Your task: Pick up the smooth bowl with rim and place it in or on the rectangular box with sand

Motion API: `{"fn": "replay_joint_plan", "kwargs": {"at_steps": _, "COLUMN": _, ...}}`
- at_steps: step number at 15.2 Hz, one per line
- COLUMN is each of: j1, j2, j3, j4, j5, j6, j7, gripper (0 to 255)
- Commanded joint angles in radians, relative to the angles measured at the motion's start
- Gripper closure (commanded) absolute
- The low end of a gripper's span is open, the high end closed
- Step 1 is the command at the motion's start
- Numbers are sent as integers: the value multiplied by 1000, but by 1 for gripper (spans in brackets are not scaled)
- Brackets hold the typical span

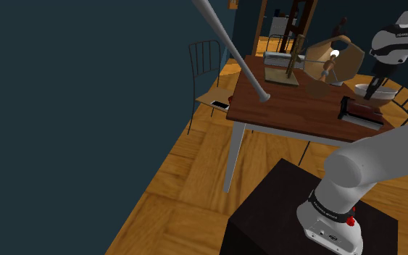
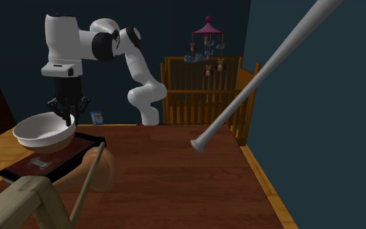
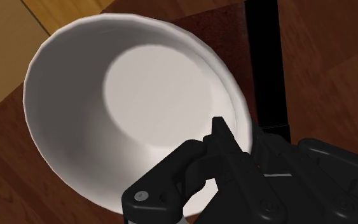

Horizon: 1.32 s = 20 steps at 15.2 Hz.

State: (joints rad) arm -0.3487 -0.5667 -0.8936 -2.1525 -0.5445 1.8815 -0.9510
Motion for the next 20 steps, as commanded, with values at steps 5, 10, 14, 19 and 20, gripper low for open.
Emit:
{"fn": "replay_joint_plan", "kwargs": {"at_steps": 5, "j1": -1, "j2": 3, "j3": -19, "j4": -42, "j5": -12, "j6": 47, "j7": 8, "gripper": 255}}
{"fn": "replay_joint_plan", "kwargs": {"at_steps": 10, "j1": -1, "j2": 3, "j3": -19, "j4": -42, "j5": -12, "j6": 47, "j7": 8, "gripper": 255}}
{"fn": "replay_joint_plan", "kwargs": {"at_steps": 14, "j1": -1, "j2": 3, "j3": -19, "j4": -42, "j5": -12, "j6": 47, "j7": 8, "gripper": 0}}
{"fn": "replay_joint_plan", "kwargs": {"at_steps": 19, "j1": -9, "j2": -17, "j3": 37, "j4": 30, "j5": 7, "j6": -53, "j7": 3, "gripper": 0}}
{"fn": "replay_joint_plan", "kwargs": {"at_steps": 20, "j1": -9, "j2": -19, "j3": 50, "j4": 51, "j5": 12, "j6": -78, "j7": 1, "gripper": 0}}
